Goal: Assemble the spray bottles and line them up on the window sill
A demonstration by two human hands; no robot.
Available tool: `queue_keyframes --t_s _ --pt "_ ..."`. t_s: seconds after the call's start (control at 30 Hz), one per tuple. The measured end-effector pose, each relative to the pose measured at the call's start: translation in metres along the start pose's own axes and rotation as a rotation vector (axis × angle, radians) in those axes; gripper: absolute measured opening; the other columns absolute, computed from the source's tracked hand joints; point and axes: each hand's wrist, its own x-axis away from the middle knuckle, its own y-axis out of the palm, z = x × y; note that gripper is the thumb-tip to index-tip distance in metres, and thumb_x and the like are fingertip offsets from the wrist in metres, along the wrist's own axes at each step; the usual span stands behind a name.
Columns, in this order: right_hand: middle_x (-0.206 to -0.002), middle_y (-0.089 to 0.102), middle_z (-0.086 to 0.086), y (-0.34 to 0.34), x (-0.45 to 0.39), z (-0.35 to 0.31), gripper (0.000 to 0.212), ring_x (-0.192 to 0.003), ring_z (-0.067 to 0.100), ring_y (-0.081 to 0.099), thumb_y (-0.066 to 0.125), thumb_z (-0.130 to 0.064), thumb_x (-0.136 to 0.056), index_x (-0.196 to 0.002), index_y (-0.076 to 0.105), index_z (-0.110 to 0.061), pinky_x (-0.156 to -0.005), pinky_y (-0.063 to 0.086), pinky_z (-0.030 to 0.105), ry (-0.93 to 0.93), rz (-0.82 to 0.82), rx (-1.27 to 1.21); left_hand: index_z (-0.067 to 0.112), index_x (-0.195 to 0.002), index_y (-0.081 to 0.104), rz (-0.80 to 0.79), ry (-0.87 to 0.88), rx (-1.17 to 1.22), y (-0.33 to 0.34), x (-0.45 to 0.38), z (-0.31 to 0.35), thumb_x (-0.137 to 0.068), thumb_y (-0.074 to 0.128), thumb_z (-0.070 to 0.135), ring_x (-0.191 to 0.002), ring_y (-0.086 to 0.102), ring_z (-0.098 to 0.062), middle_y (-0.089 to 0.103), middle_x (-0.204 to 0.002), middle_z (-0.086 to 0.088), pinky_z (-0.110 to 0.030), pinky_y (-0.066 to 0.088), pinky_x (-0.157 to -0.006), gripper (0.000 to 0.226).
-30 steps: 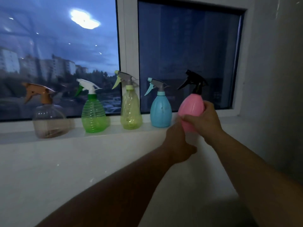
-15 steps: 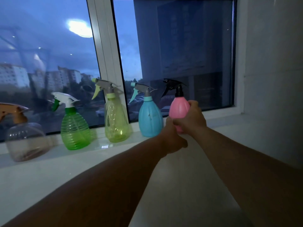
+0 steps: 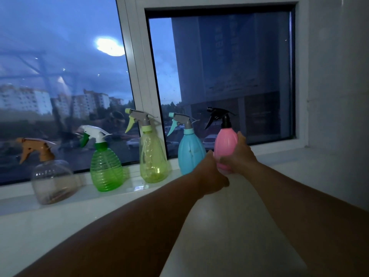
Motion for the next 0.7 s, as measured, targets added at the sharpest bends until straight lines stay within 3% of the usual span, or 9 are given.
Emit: queue_keyframes --t_s 0.13,0.33,0.47,0.53,0.6,0.7 --pt "-0.157 0.025 0.017 -0.005 0.008 -0.001 0.138 -0.14 0.041 0.035 0.093 -0.022 -0.06 -0.158 -0.005 -0.023 -0.106 0.039 0.058 0.042 0.07 0.044 0.008 -0.149 0.034 0.014 0.031 -0.011 -0.011 0.011 0.005 -0.09 0.068 0.002 -0.135 0.046 -0.029 0.047 -0.145 -0.013 -0.038 0.04 -0.109 0.069" --pt "-0.158 0.027 0.013 -0.001 0.042 -0.021 0.114 -0.138 0.037 0.039 0.085 -0.024 -0.075 -0.159 0.007 -0.02 -0.102 0.044 0.052 -0.165 0.244 0.027 0.006 -0.144 0.039 0.032 0.052 0.035 -0.022 0.028 -0.007 -0.091 0.067 0.0 -0.128 0.051 -0.027 0.051 -0.133 -0.011 -0.036 0.044 -0.106 0.061" --pt "-0.158 0.028 0.007 0.013 0.082 -0.041 0.1 -0.139 0.027 0.038 0.078 -0.021 -0.082 -0.157 0.013 -0.022 -0.098 0.044 0.034 -0.297 0.217 -0.026 0.018 -0.161 0.007 0.081 0.038 0.089 -0.029 0.048 -0.035 -0.087 0.073 0.008 -0.142 0.04 -0.027 0.036 -0.157 -0.008 -0.04 0.042 -0.113 0.1" --pt "-0.155 0.032 0.006 0.024 0.103 -0.054 0.094 -0.136 0.023 0.041 0.076 -0.02 -0.084 -0.157 0.016 -0.021 -0.092 0.039 0.025 -0.323 0.169 -0.028 0.02 -0.158 0.02 0.174 0.098 0.08 -0.036 0.06 -0.054 -0.08 0.078 0.008 -0.137 0.048 -0.025 0.047 -0.15 -0.004 -0.042 0.048 -0.109 0.098" --pt "-0.152 0.036 0.007 0.034 0.122 -0.064 0.093 -0.133 0.025 0.044 0.077 -0.022 -0.083 -0.156 0.019 -0.021 -0.095 0.041 0.029 -0.341 0.132 -0.034 0.021 -0.148 0.038 0.304 0.192 0.065 -0.047 0.072 -0.069 -0.076 0.079 0.007 -0.13 0.054 -0.017 0.056 -0.14 0.001 -0.037 0.05 -0.106 0.084" --pt "-0.153 0.034 0.006 0.049 0.156 -0.081 0.093 -0.135 0.024 0.042 0.078 -0.024 -0.082 -0.155 0.021 -0.021 -0.102 0.041 0.032 -0.416 0.056 -0.015 0.024 -0.153 0.032 0.467 0.235 -0.008 -0.065 0.087 -0.095 -0.079 0.08 0.021 -0.14 0.04 -0.012 0.041 -0.155 0.006 -0.039 0.039 -0.116 0.088"
